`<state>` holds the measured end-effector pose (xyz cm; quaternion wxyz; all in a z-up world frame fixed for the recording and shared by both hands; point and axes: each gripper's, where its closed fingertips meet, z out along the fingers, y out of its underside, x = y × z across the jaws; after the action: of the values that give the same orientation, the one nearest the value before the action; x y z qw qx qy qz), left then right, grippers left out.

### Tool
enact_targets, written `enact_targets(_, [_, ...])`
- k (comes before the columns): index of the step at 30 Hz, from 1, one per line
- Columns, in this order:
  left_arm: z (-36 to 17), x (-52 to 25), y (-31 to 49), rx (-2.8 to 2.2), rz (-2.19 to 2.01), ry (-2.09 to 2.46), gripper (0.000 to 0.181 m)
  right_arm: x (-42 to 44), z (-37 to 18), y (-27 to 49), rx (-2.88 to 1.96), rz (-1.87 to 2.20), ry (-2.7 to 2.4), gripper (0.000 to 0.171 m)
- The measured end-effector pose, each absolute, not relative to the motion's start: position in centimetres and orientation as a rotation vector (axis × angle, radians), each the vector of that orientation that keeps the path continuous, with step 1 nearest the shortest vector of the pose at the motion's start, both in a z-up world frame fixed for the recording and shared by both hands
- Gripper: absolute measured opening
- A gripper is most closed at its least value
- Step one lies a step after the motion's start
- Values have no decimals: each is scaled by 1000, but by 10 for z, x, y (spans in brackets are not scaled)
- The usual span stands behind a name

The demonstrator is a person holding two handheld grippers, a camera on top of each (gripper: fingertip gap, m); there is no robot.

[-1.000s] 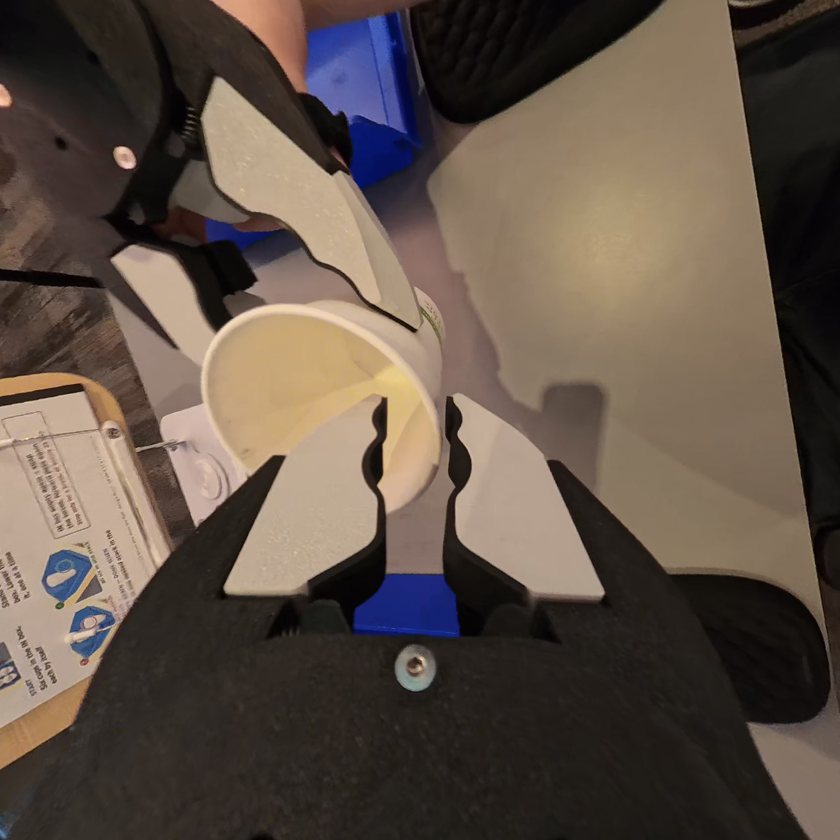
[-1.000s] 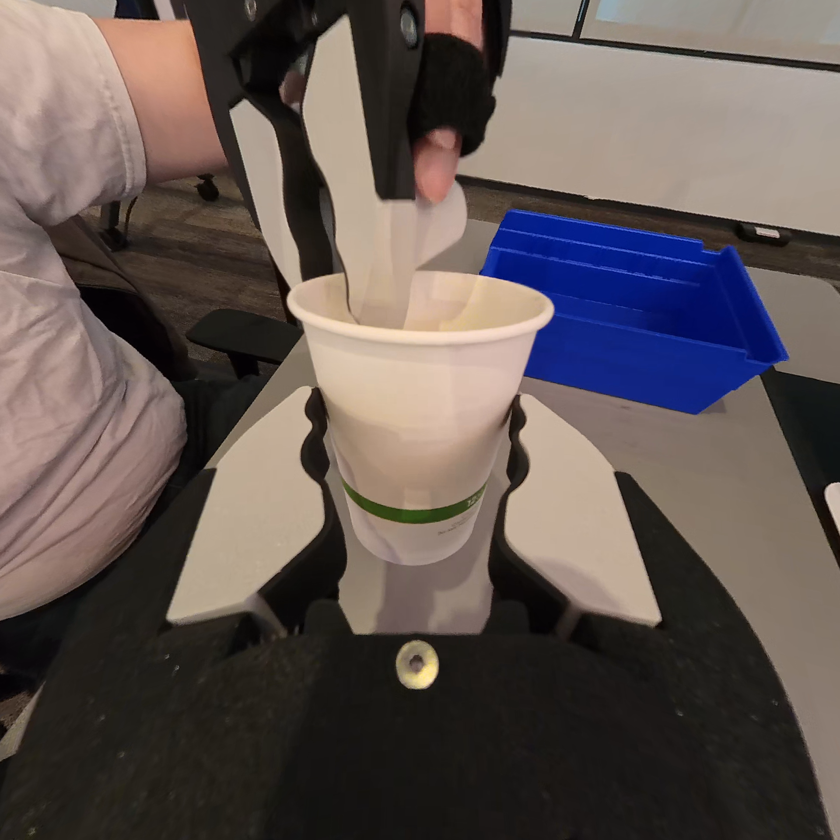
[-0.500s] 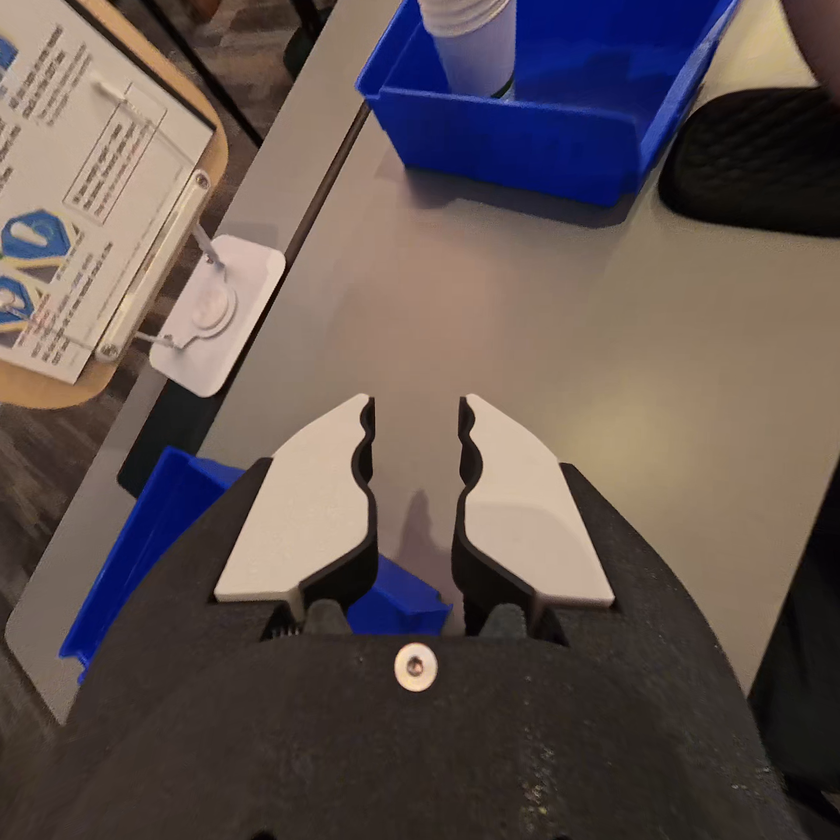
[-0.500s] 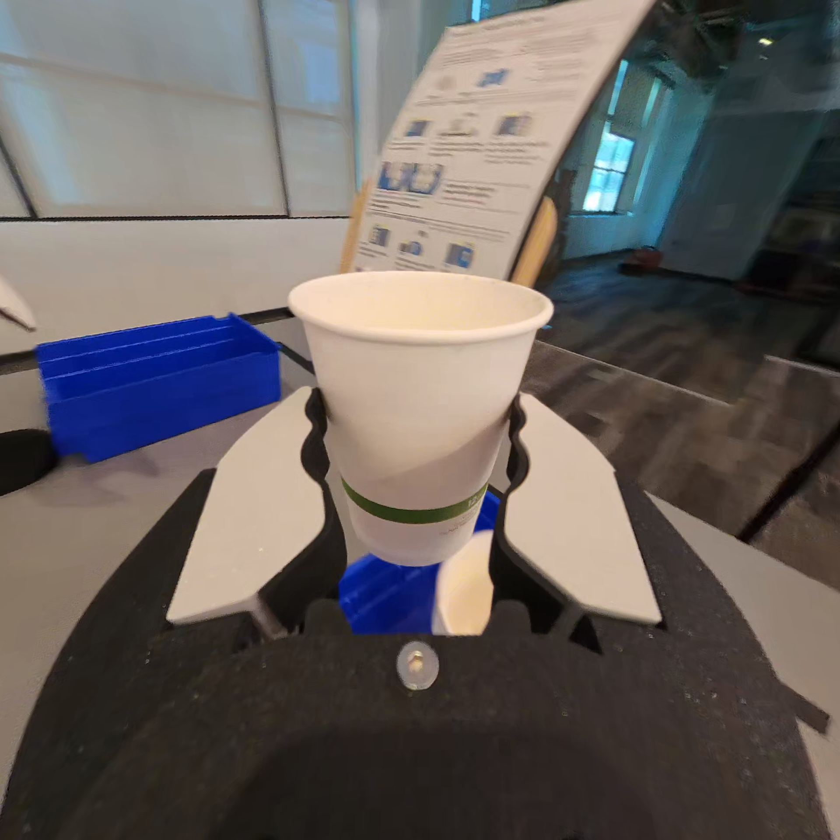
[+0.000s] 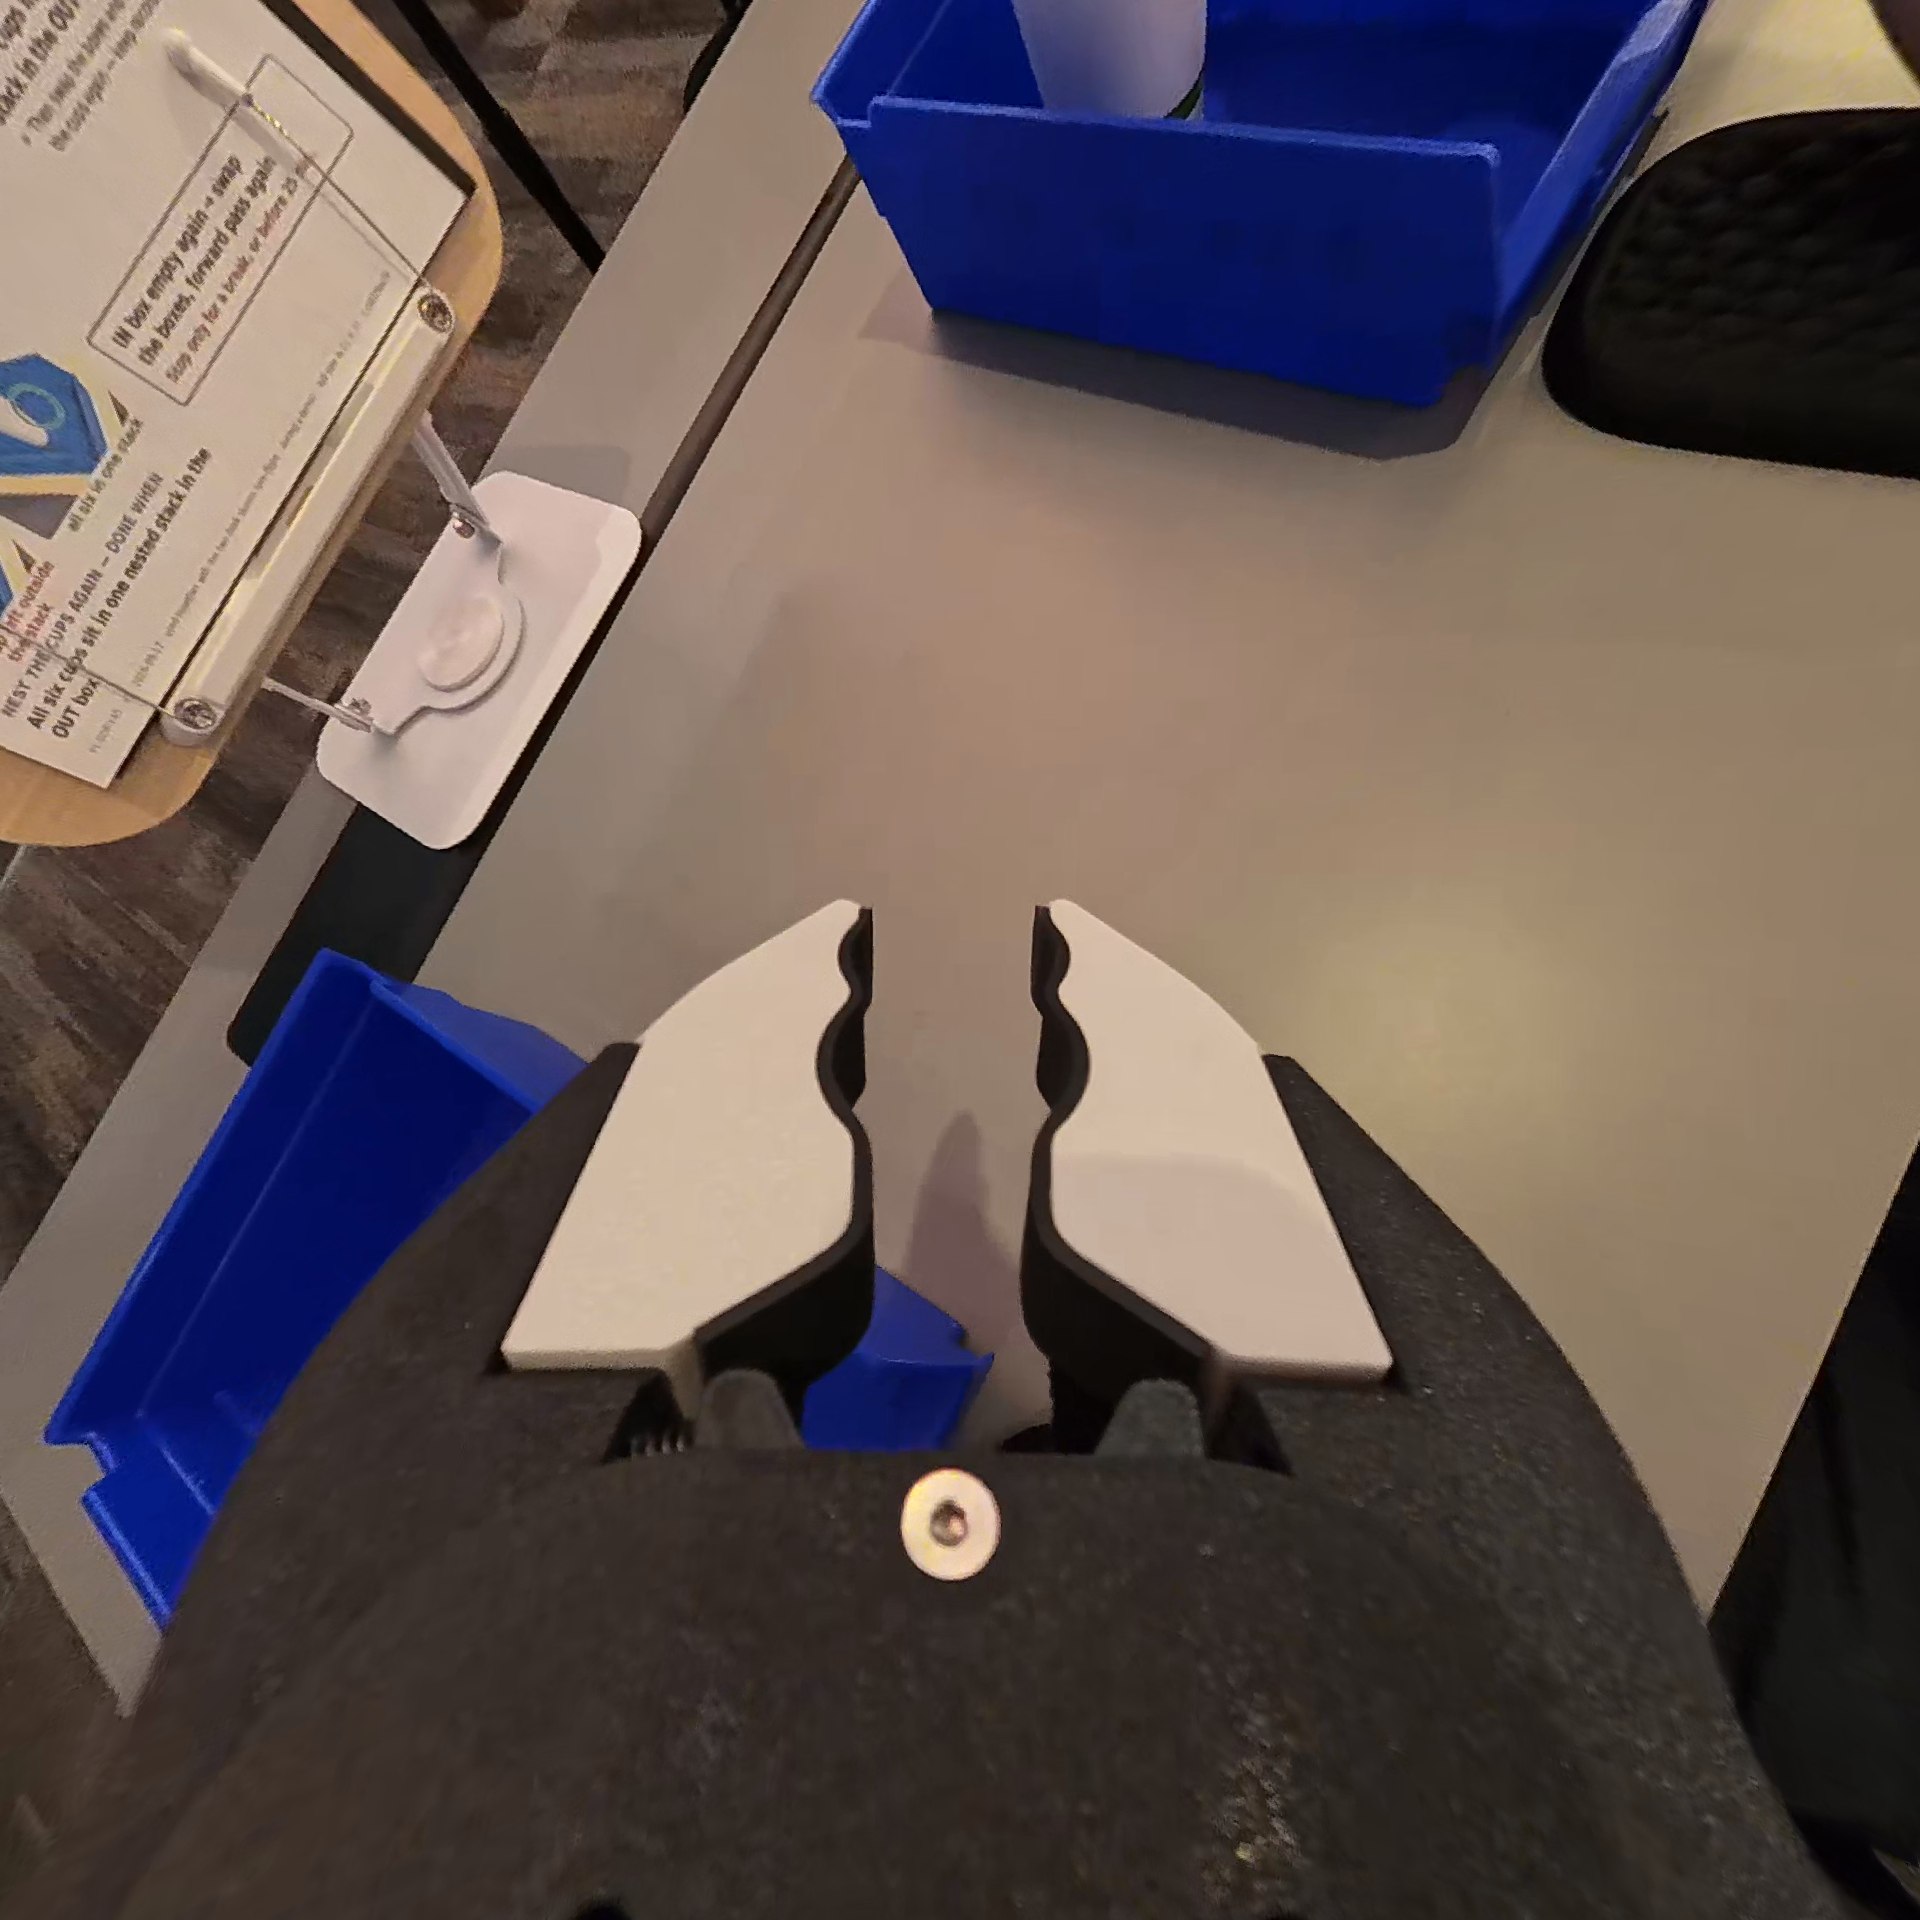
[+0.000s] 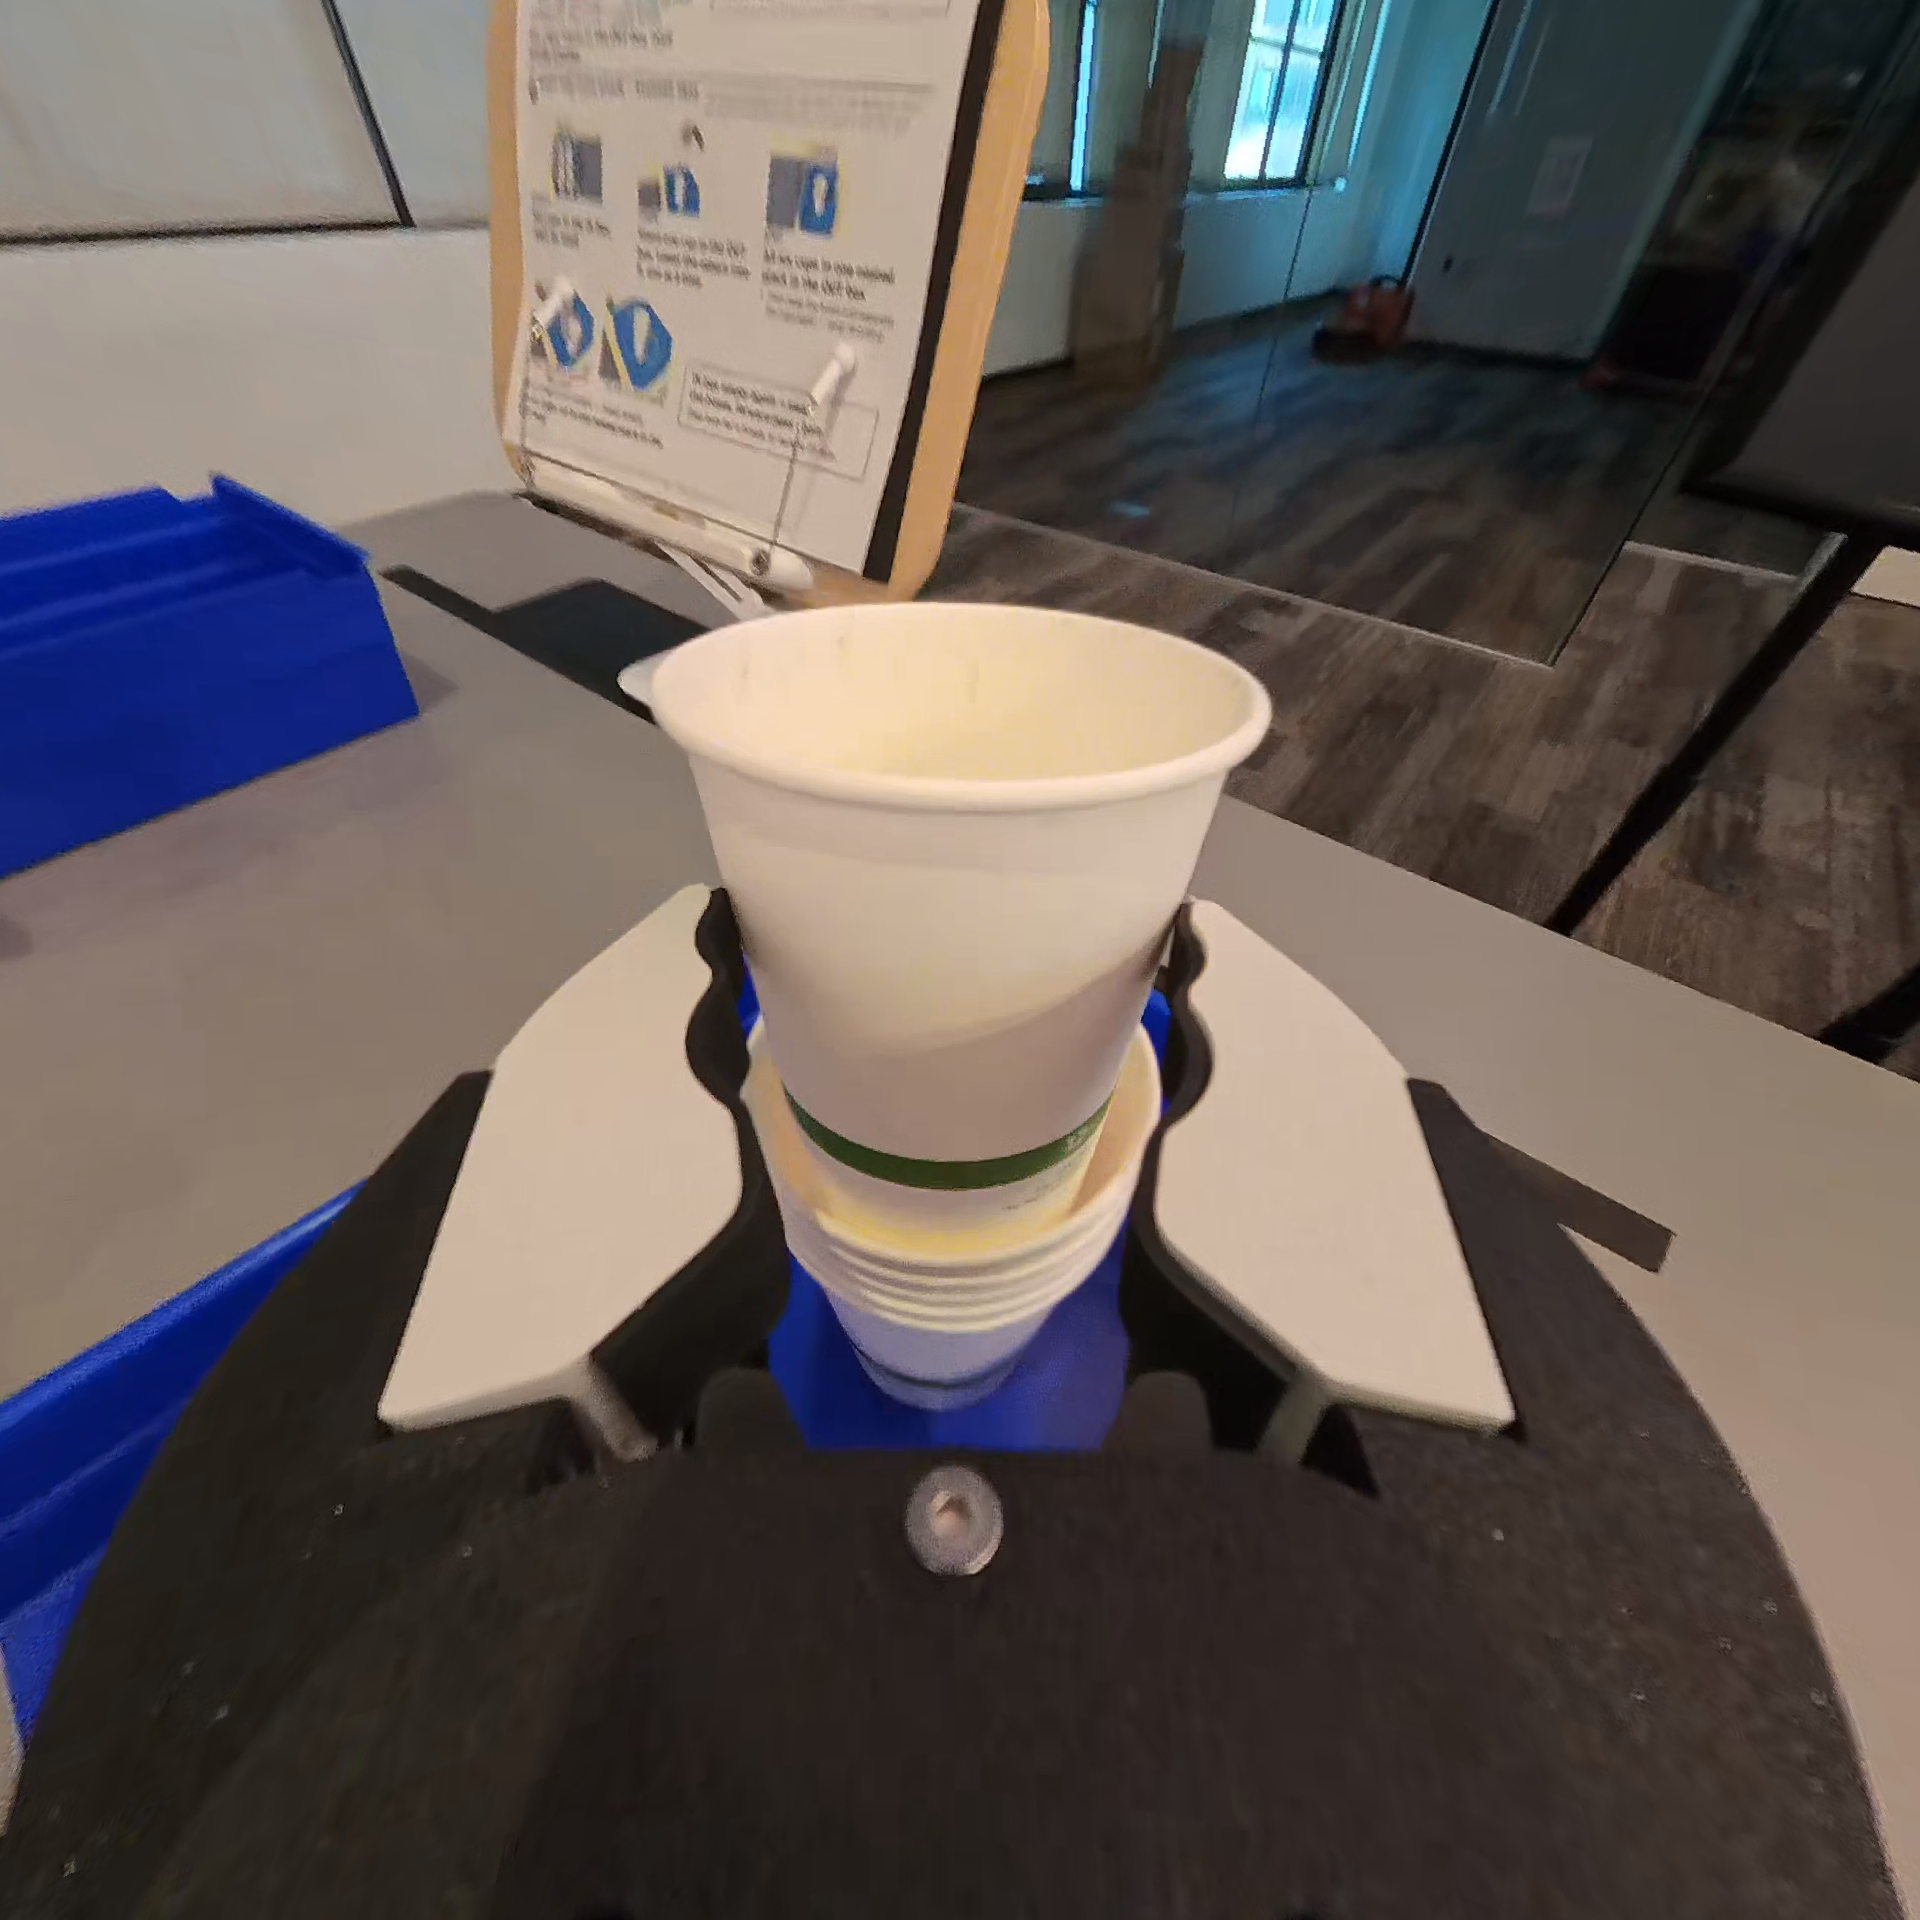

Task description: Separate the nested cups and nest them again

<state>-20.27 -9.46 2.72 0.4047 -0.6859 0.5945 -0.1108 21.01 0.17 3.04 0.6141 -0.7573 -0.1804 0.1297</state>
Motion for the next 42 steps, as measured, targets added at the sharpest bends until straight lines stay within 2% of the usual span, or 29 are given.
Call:
enact_targets(7, [29, -206, -91, -1736, -290, 1469, 29, 216, 16, -7, -1879, 274, -439, 80])
enact_targets(11, [32, -205, -90, -1734, -292, 1450, 29, 223, -5, -17, -2041, 150, -508, 95])
enact_targets(16, [39, -208, -84, -1746, -282, 1371, 29, 223, 13, -36, -2037, 128, -541, 95])
enact_targets(21, [43, -253, -48, -1836, -20, 1096, 32, 270, 3, -74, -2243, 7, -349, 88])
enact_targets(25, [31, -295, -30, -1889, 192, 799, 61, 295, -40, -108, -2513, 125, -118, 77])
enact_targets(30, [-7, -300, -35, -1985, 98, 604, 74, 293, -70, -112, -2634, 332, 79, 72])
enact_targets(34, [-31, -303, -27, -2072, 36, 510, 72, 292, -87, -107, -2734, 268, 102, 66])
enact_targets(36, [-40, -306, -23, -2102, 41, 482, 74, 286, -94, -105, -2784, 258, 81, 51])
enact_targets(42, [-73, -308, -17, -2221, 44, 409, 66, 275, -113, -98, -2892, 210, 63, 47])
